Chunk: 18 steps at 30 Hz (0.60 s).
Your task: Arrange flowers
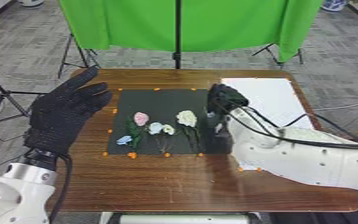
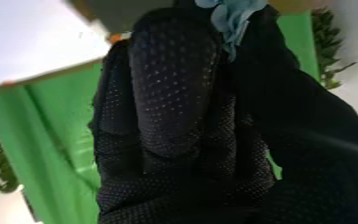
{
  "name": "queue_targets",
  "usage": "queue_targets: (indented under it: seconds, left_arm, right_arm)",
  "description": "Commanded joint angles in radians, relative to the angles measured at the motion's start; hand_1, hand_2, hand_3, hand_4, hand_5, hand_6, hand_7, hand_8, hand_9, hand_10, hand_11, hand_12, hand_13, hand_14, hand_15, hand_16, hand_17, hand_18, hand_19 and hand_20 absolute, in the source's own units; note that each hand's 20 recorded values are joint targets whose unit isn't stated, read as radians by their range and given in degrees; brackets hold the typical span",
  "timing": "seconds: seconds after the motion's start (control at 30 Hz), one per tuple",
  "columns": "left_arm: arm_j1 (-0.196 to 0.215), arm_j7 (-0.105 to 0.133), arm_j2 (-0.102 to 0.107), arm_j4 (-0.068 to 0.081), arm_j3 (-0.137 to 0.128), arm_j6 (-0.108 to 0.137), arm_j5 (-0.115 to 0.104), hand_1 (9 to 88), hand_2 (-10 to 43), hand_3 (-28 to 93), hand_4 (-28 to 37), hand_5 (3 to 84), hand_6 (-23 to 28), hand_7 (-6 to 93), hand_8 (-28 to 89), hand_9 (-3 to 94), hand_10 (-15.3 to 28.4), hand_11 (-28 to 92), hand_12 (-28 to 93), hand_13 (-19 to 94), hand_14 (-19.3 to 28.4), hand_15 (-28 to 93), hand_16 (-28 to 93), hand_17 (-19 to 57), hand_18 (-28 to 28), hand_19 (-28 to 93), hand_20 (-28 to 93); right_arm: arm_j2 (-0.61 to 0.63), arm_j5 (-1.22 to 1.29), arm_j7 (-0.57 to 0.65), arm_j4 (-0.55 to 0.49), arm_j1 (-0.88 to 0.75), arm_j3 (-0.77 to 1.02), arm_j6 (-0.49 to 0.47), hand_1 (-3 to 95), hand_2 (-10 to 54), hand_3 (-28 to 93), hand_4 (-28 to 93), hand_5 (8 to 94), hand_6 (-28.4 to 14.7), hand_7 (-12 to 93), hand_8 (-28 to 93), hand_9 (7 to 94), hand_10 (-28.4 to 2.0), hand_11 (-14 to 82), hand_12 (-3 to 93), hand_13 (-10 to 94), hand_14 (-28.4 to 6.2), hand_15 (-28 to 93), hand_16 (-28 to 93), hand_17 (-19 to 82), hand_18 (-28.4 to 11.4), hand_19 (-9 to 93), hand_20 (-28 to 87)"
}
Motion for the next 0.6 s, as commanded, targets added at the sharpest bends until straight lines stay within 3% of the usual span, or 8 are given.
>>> queue_targets:
  seconds: [0.03, 0.37, 0.6]
  left_arm:
    - [0.006, 0.0, -0.004, 0.008, 0.004, 0.008, -0.002, 24.7, 6.9, 78, -20.9, 38.1, 10.1, 15.5, -10, 34.4, 22.0, 30, 12, 24, 28.4, 52, -9, -8.4, 25.7, 56, 28]
    - [0.016, 0.01, -0.001, 0.006, 0.004, 0.008, -0.004, 24.7, 6.8, 78, -21.0, 38.1, 10.2, 15.4, -10, 34.4, 22.0, 30, 12, 24, 28.4, 52, -9, -8.4, 25.8, 56, 28]
    - [0.012, 0.0, -0.002, 0.009, 0.003, 0.011, -0.005, 24.7, 6.9, 78, -21.2, 38.2, 10.2, 15.4, -10, 34.4, 21.9, 30, 12, 24, 28.4, 52, -9, -8.4, 25.7, 56, 28]
  right_arm:
    - [-0.033, -0.014, -0.009, -0.015, -0.025, -0.006, 0.012, 55.6, -9.5, 71, -28, 82.9, 2.2, 29, 2, 93.7, -3.4, 14.9, 30.4, 89, 0.0, 52, 22, 42, -14.9, 89, 7]
    - [-0.039, -0.012, 0.005, -0.024, -0.042, -0.009, 0.014, 55.2, -9.5, 72, -28, 82.4, 2.1, 29, 2, 93.7, -3.6, 14.8, 30.3, 89, -0.1, 52, 21, 41, -15.1, 89, 6]
    - [-0.032, -0.005, 0.017, -0.029, -0.069, 0.004, 0.019, 52.0, -9.5, 71, -28, 79.6, 2.3, 25, 0, 93.7, -4.4, 14.0, 30.2, 89, -0.6, 52, 21, 41, -15.4, 89, 6]
